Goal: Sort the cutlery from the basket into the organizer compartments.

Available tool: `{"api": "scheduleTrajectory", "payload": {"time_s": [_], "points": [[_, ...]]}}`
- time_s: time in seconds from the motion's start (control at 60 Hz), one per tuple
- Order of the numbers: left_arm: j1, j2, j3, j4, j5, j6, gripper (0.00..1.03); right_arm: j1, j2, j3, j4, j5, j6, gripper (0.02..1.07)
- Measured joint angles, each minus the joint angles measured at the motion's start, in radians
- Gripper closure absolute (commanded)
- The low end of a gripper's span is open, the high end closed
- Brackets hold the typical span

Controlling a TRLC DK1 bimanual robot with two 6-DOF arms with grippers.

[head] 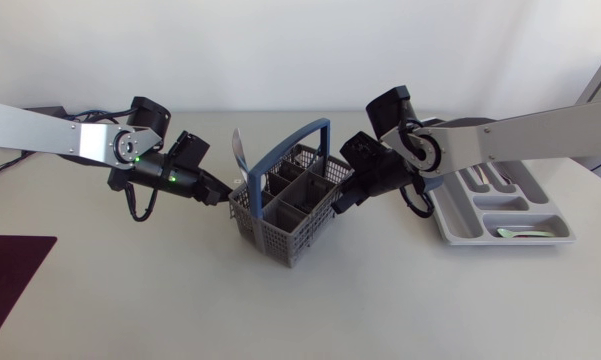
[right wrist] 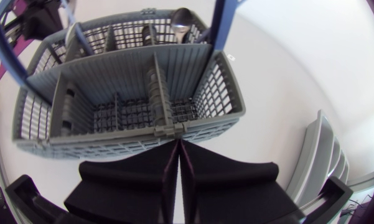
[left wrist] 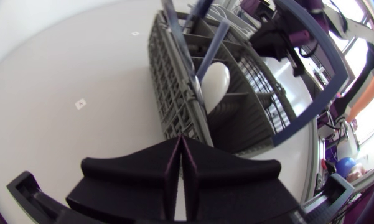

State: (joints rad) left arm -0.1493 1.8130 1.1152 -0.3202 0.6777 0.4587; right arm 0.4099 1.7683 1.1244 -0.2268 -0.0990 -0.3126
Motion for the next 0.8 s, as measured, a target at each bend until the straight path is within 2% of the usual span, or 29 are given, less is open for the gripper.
{"api": "scheduleTrajectory", "payload": {"time_s": [0.367,0.433,0.6,0.8], "points": [[-0.18,-0.18,-0.179,-0.053,0.007,0.07,1.0,-0.005,0.125,0.186,-0.024,-0.008,0.011,1.02],[-0.187,-0.2,-0.187,-0.068,0.002,0.079,1.0,-0.005,0.129,0.194,-0.027,-0.009,0.016,1.02],[-0.092,-0.281,-0.194,-0.109,0.001,0.121,1.0,-0.011,0.074,0.145,-0.035,-0.008,0.018,1.02],[0.027,-0.336,-0.195,-0.109,-0.001,0.152,1.0,-0.026,-0.148,-0.01,-0.058,-0.016,0.012,1.02]]}}
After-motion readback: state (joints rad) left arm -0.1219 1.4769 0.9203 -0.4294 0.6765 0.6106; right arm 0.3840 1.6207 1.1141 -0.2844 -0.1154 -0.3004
